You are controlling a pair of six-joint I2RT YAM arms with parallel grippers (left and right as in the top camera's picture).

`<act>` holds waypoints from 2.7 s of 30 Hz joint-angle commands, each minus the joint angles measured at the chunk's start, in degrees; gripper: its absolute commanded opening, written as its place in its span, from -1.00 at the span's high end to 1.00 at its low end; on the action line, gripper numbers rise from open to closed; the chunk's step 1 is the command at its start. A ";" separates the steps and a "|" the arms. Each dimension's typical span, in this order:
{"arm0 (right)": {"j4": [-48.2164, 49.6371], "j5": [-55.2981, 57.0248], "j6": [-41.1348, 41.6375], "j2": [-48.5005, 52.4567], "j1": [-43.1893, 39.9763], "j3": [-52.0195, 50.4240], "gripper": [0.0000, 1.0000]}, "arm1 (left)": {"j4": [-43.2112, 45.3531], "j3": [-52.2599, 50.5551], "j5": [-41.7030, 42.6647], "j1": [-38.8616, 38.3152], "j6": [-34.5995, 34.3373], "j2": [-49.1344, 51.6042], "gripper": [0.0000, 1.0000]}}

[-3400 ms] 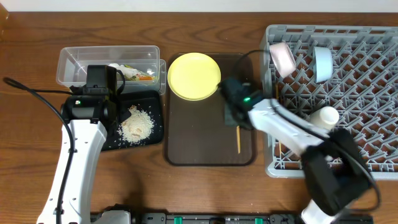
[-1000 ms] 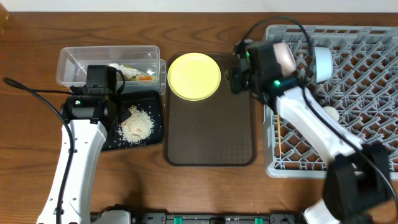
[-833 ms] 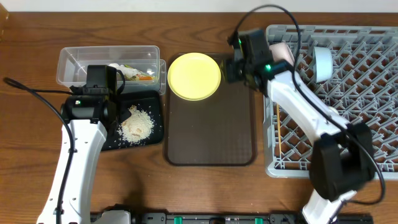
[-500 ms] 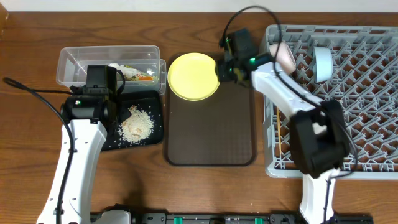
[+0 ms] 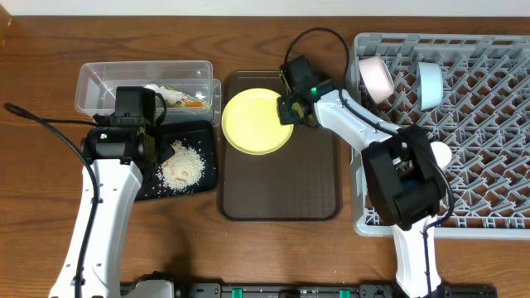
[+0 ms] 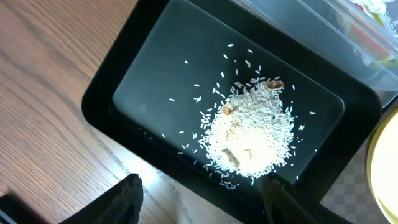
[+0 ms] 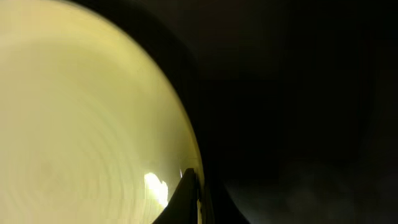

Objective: Sort waste into correct bins and load items into the dishwasher rack
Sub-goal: 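Lift the yellow plate and carry it over the rack, then stand the yellow plate upright in the rack and release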

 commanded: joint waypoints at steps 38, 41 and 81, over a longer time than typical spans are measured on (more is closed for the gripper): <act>-33.46 41.05 -18.27 -38.45 -23.69 -1.68 0.97 | -0.17 -0.55 -0.28 0.28 0.55 -0.76 -0.29; -32.92 40.37 -18.29 -38.45 -23.28 -3.61 0.97 | -0.17 -0.55 -0.26 0.28 0.55 -0.76 -0.29; -20.57 -10.49 -14.32 -45.79 -34.14 -14.49 -0.82 | 5.84 1.46 14.08 -8.22 21.75 -0.39 -0.70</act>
